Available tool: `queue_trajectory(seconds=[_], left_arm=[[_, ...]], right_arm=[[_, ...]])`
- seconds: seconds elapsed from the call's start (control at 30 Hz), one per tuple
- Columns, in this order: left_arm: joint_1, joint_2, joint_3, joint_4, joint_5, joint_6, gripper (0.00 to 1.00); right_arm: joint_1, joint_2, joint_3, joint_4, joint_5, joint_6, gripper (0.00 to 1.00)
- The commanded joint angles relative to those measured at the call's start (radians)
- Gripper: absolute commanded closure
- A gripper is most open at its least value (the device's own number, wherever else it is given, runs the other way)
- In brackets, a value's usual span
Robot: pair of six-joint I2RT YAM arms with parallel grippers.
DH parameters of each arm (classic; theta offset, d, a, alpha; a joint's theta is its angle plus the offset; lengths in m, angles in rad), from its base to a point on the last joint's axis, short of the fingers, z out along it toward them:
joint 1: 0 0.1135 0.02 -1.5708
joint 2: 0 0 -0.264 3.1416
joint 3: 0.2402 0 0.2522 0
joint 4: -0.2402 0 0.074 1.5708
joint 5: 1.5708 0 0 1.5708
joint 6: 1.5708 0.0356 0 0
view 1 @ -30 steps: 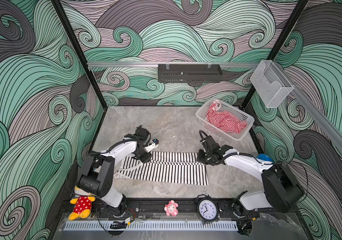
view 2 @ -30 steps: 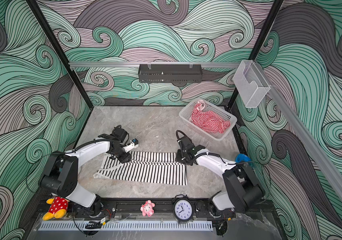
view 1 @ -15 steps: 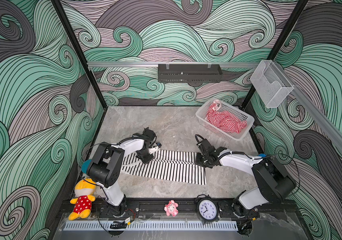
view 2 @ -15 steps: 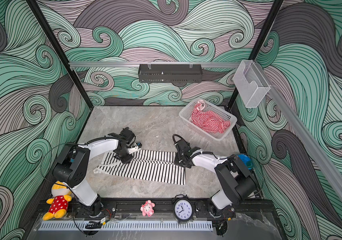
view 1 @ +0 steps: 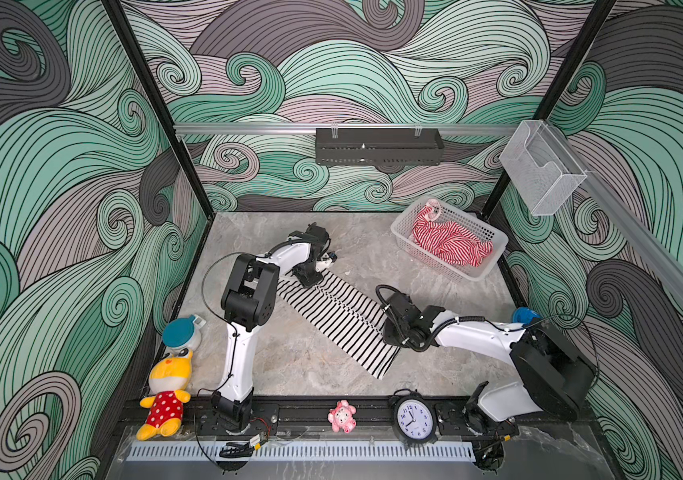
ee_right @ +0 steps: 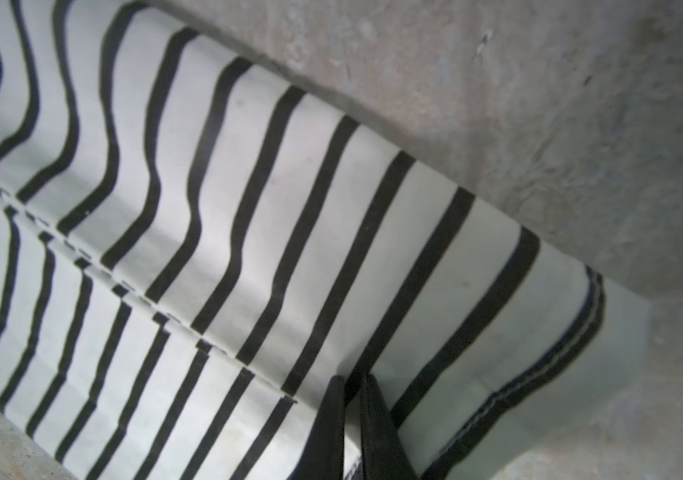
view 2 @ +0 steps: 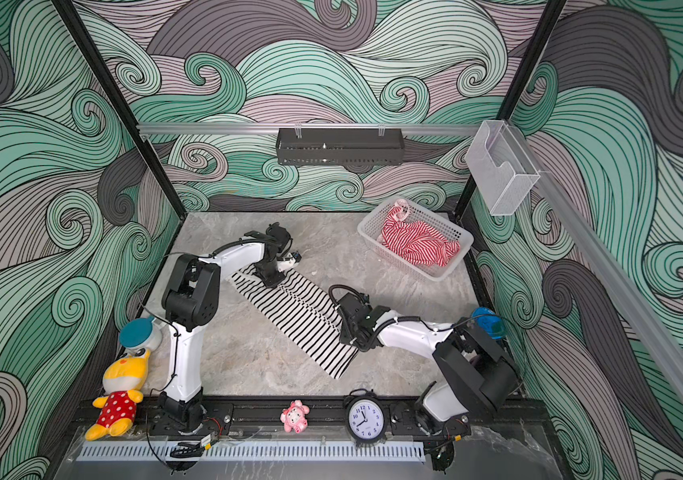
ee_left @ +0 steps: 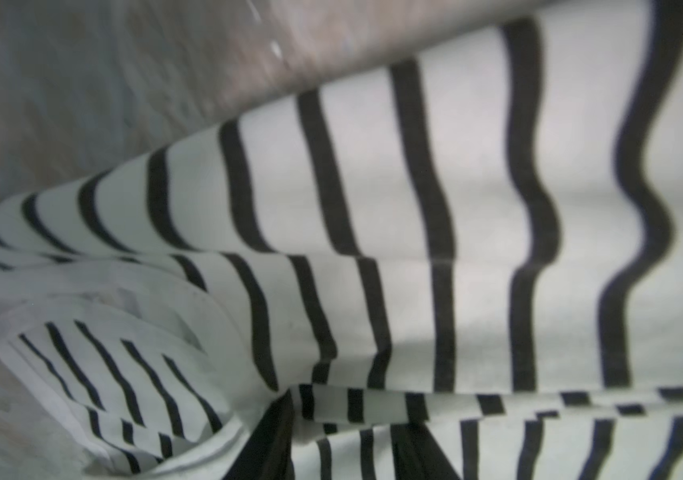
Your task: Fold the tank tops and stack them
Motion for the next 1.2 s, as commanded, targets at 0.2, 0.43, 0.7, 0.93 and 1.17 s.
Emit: queue_trajectory(seconds=[0.2, 0.43, 0.7, 0.93, 1.17], left_arm=[[-0.014, 0.32, 0.559, -0.184, -0.051, 0.003, 0.61], [-0.032, 0.343, 0.616, -0.092, -0.092, -0.008, 0.61], [-0.033, 0.289, 0.594, -0.057, -0.085, -0.028, 0.6], [-0.029, 0.038, 0.312, 0.046, -0.097, -0.059, 0.6], [-0.021, -0.348, -0.178, 0.17, -0.016, -0.043, 0.44]], right_arm=[[0.181, 0.081, 0.04, 0.045, -0.025, 0.173, 0.86], [0.289, 0.305, 0.204, 0.185, -0.149, 0.203, 0.84], [0.368, 0.327, 0.435, -0.061, -0.085, 0.088, 0.76], [0.314, 0.109, 0.329, -0.063, 0.007, 0.077, 0.41], [0.237, -0.012, 0.15, -0.006, -0.059, 0.112, 0.37]])
